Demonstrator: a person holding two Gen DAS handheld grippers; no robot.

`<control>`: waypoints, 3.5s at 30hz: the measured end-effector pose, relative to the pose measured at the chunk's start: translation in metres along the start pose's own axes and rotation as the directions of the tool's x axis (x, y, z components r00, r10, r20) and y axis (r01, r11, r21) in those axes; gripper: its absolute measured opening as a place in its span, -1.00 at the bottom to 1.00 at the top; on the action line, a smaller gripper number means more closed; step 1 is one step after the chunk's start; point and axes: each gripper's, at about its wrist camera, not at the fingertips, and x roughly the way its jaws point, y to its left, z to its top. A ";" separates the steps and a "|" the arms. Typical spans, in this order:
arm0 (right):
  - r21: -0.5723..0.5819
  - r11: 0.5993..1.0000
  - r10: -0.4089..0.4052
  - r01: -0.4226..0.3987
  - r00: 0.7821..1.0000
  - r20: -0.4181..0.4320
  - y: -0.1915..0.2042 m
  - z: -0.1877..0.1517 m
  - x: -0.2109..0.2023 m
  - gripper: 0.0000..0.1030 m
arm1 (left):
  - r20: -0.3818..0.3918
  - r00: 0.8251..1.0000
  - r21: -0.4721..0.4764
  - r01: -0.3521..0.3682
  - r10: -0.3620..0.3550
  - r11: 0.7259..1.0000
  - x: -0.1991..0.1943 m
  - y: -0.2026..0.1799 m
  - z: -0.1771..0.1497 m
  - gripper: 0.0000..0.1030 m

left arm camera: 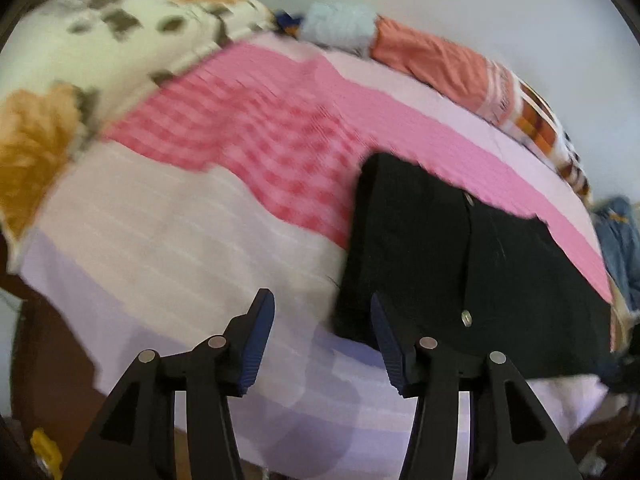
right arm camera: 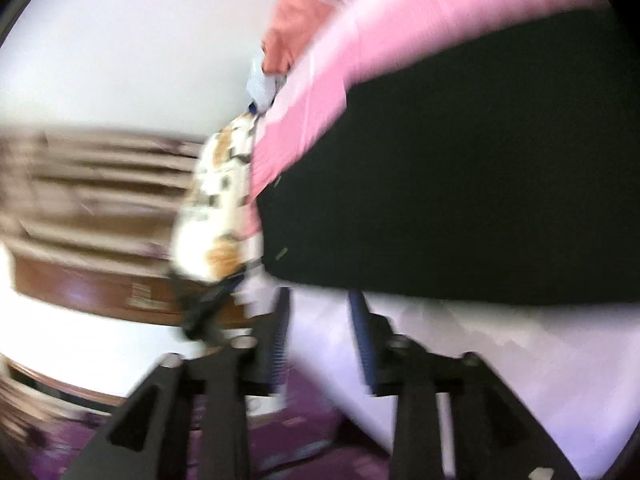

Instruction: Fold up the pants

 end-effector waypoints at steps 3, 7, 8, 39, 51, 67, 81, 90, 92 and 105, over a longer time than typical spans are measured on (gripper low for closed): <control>-0.188 0.976 -0.104 0.113 0.993 0.055 0.024 0.041 -0.003 -0.30 | 0.106 0.994 -0.013 -0.014 0.016 1.000 -0.018 -0.010 0.006 0.32; -0.382 0.896 -0.208 0.227 0.974 0.093 0.046 0.095 0.032 -0.29 | 0.134 0.990 0.053 0.028 -0.035 0.998 -0.004 -0.043 0.011 0.51; -0.427 0.861 -0.256 0.276 0.961 0.105 0.046 0.107 0.041 -0.29 | 0.133 0.990 0.074 0.027 -0.037 0.997 0.001 -0.049 0.010 0.51; -0.577 0.770 -0.349 0.271 0.937 -0.026 0.012 0.177 0.157 -0.87 | 0.038 0.999 0.017 -0.012 0.011 1.000 0.072 -0.040 -0.005 0.99; -0.241 0.939 -0.176 0.247 0.944 0.279 -0.013 0.177 0.058 -0.48 | 0.074 0.997 0.035 -0.022 0.020 0.999 0.071 -0.041 -0.006 1.00; 0.536 0.844 -0.411 0.005 0.648 0.641 -0.231 -0.104 -0.306 -0.30 | 0.241 0.970 0.096 0.002 -0.025 0.995 0.005 -0.097 0.015 1.00; 0.516 0.824 -0.260 -0.234 0.653 0.711 -0.271 -0.118 -0.295 -0.30 | 0.162 0.985 0.406 -0.006 -0.065 0.914 0.022 -0.212 -0.022 1.00; 0.475 0.857 -0.226 -0.198 0.685 0.693 -0.266 -0.103 -0.286 -0.32 | 0.086 0.993 0.285 0.054 -0.082 0.957 0.033 -0.195 -0.024 1.00; 0.484 0.848 -0.219 -0.217 0.687 0.692 -0.270 -0.105 -0.282 -0.34 | 0.082 0.993 0.268 0.060 -0.085 0.961 0.032 -0.193 -0.024 1.00; 0.486 0.871 -0.301 -0.063 0.714 0.632 -0.244 -0.106 -0.270 -0.91 | 0.037 0.997 0.320 0.056 -0.072 0.946 0.035 -0.209 -0.034 1.00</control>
